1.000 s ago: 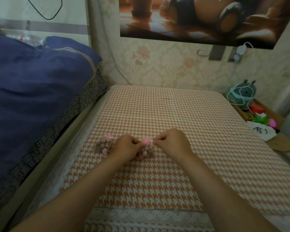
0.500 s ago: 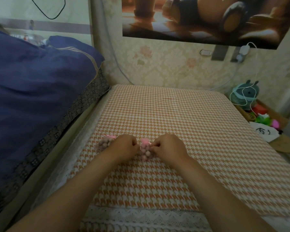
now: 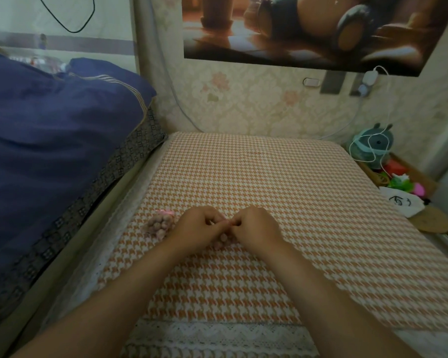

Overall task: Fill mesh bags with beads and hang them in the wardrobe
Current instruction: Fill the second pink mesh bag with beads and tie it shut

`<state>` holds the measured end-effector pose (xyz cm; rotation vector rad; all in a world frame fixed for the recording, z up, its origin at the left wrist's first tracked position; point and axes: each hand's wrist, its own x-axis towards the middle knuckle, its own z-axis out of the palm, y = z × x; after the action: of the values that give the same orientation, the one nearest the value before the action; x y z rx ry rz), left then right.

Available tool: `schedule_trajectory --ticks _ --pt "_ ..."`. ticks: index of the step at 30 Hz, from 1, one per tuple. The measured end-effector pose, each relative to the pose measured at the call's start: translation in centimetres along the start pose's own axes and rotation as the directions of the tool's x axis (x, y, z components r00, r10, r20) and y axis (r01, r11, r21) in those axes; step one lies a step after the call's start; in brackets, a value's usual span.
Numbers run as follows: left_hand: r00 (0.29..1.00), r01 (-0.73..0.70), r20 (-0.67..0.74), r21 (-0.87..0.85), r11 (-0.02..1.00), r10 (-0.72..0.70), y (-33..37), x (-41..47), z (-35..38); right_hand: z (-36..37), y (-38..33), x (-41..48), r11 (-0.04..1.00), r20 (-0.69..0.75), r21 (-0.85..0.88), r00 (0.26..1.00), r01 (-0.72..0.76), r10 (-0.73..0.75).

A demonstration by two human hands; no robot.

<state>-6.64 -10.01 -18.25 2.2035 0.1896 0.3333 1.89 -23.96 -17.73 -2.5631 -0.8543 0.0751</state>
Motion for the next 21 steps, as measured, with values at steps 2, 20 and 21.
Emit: schedule_trajectory --ticks 2,20,21 --pt "0.999 0.044 0.003 -0.073 0.996 -0.043 0.1 0.0 0.1 0.2 0.1 0.1 1.000 0.008 0.010 1.000 0.003 -0.003" --pt "0.949 0.145 -0.243 -0.226 0.963 -0.200 -1.2 1.3 2.3 -1.5 0.2 0.2 0.932 0.009 -0.174 0.947 0.317 -0.320" --pt "0.950 0.143 -0.241 -0.234 0.962 -0.200 -1.1 1.2 2.3 -1.4 0.2 0.2 0.919 0.001 -0.185 0.935 0.349 -0.355"
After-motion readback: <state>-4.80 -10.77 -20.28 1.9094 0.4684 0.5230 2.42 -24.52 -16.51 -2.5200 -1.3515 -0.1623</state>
